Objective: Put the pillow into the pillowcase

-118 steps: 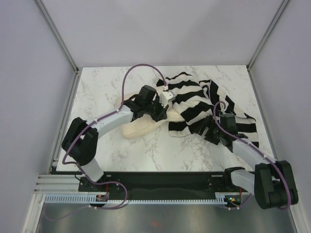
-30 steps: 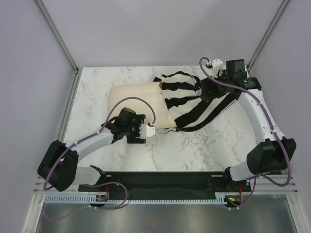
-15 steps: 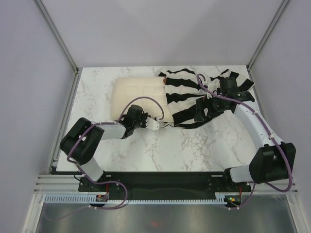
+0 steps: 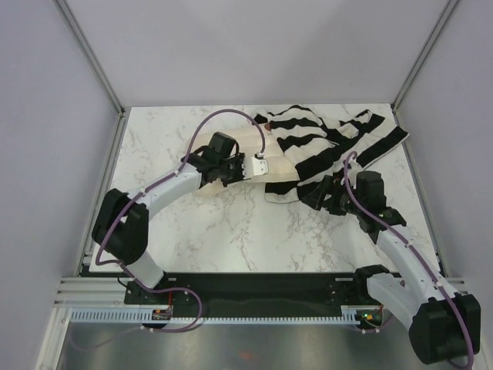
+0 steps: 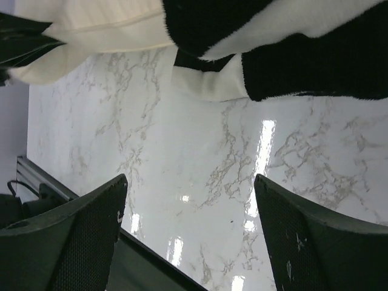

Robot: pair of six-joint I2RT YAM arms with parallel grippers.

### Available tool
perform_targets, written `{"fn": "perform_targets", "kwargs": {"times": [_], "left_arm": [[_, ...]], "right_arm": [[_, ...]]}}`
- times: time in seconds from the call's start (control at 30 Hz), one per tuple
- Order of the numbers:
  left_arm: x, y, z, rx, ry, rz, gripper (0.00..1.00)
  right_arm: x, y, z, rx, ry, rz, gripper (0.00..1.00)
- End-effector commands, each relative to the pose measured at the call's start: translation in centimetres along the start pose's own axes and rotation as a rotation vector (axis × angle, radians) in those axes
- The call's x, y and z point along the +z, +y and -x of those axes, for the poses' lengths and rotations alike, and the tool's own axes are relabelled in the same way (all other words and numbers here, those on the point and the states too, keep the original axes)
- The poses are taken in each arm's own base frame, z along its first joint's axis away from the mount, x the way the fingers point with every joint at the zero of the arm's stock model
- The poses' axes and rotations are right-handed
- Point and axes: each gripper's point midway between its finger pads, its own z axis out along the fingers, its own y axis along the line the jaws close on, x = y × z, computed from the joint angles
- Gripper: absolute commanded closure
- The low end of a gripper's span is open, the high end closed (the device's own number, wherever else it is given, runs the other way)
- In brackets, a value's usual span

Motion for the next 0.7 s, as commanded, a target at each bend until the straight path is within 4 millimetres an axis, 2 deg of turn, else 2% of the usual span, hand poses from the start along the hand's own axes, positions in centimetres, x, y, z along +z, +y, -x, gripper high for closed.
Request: {"fn": "perform_targets", "kwargs": {"times": [0.0,0.03,0.07,0.17,0.2,0.27,0.3,0.43,0.53,0.57,0.63,0.67], "left_arm": [[-2.1,-4.1,3.7,-0.177,-0.107,-0.205,0.98],[-2.4,-3.4,4.6,-0.205,-0.12,-0.199,0.98],[-2.7,-3.8,4.9,-0.228,-0.121,-0.233,0.98],[-2.8,-2.9,6.3,-0.267,-0.142,-0.24,0.98],[-2.7,-2.9,6.2,-0.275,-0.135,-0.245,0.98],[-2.4,-2.5,6.4,-0.274,-0.133,-0.247,0.98],[-2.2,-2.5,6.4,-0.275,-0.13,-0.248,0.98],[-2.0,-2.5,6.4,-0.283,-0.13,-0.254,0.98],[-1.9,-2.5,6.4,-0.283,-0.131,-0.255,0.98],[-2.0,-2.5,6.4,-0.283,-0.131,-0.257,0.98],[-2.0,-2.5,6.5,-0.284,-0.135,-0.258,0.98],[-2.0,-2.6,6.6,-0.286,-0.14,-0.262,0.98]], "right_arm": [[1.6,0.4,1.7,0.163,-0.145,-0.013,0.11],[2.3,0.0,1.3,0.177,-0.132,-0.039,0.1],[2.6,0.3,1.5,0.175,-0.139,-0.031,0.1],[4.4,0.1,-0.3,0.15,-0.108,-0.071,0.09],[4.7,-1.5,-0.3,0.15,-0.13,-0.146,0.09],[5.9,-3.0,-1.1,0.165,-0.115,-0.2,0.09],[6.4,-4.6,-1.6,0.174,-0.111,-0.272,0.1],[7.3,-7.6,-2.0,0.201,-0.132,-0.402,0.1],[7.8,-8.1,-2.3,0.222,-0.145,-0.401,0.09],[8.2,-7.4,-1.3,0.217,-0.189,-0.358,0.09],[8.9,-7.8,-1.5,0.205,-0.204,-0.345,0.1],[9.3,-7.2,-0.3,0.176,-0.247,-0.303,0.11]]}}
